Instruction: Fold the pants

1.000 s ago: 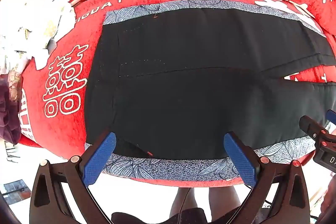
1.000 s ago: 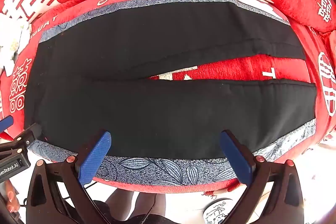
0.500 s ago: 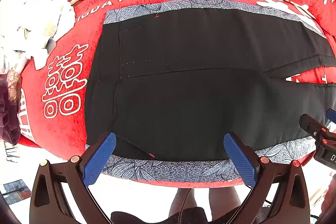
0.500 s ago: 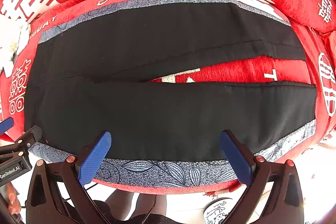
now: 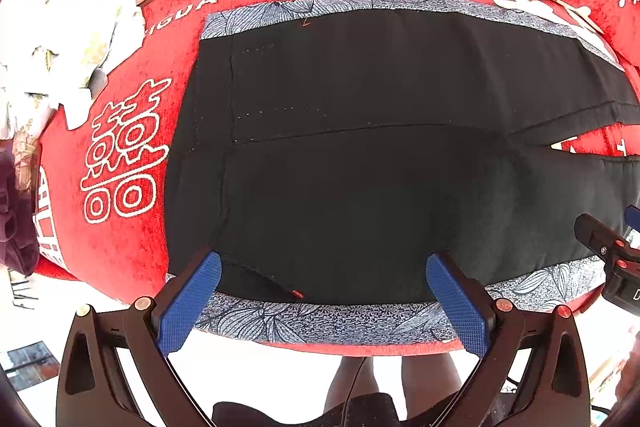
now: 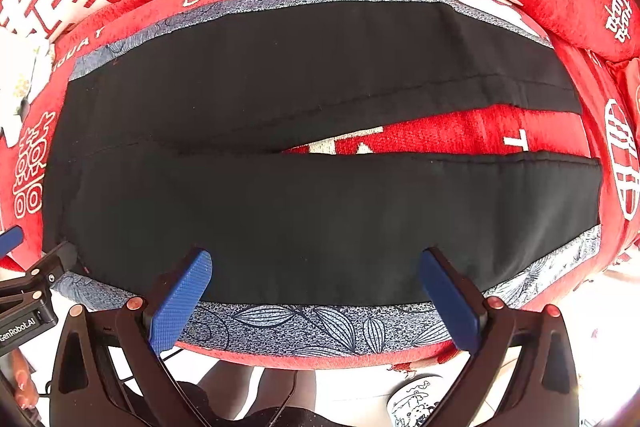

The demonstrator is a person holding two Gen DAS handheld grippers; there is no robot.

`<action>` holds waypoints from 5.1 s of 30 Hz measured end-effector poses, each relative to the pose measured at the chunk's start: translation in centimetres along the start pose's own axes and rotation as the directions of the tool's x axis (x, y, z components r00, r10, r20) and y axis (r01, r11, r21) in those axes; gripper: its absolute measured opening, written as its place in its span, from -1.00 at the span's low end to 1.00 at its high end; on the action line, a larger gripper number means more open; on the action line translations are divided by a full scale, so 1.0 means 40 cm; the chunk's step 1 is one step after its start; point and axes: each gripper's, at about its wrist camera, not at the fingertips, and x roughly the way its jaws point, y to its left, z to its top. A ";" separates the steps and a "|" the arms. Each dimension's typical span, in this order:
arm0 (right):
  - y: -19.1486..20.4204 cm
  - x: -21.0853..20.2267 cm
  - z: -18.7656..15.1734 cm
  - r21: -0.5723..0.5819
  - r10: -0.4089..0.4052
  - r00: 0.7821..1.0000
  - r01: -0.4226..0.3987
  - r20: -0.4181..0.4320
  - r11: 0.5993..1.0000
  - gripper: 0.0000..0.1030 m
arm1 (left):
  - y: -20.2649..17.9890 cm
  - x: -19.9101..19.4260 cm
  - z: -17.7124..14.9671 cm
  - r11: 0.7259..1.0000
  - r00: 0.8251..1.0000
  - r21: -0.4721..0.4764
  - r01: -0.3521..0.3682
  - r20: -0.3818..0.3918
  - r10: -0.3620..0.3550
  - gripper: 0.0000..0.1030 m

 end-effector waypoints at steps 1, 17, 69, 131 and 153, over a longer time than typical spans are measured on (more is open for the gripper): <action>0.001 0.000 0.000 -0.001 0.001 1.000 -0.001 0.006 1.000 1.00 | 0.001 0.001 0.000 1.000 1.000 -0.002 0.003 0.007 -0.003 1.00; 0.026 0.011 -0.014 -0.010 -0.031 0.999 0.031 -0.028 0.999 1.00 | 0.030 0.008 -0.015 1.000 1.000 -0.016 0.017 -0.003 -0.017 1.00; 0.038 0.013 -0.036 -0.001 -0.056 0.998 0.056 -0.001 0.998 1.00 | 0.108 0.028 -0.067 0.998 1.000 -0.063 0.001 0.016 0.000 1.00; -0.136 0.189 0.452 0.226 0.762 0.641 -0.758 0.086 0.612 -0.76 | 0.417 0.166 0.376 0.815 0.876 -0.353 0.460 0.332 -0.351 0.55; -0.471 0.066 0.260 0.284 0.604 0.787 -0.611 0.122 0.739 0.38 | -0.203 -0.009 0.317 0.946 0.948 0.128 0.298 0.076 -0.309 0.55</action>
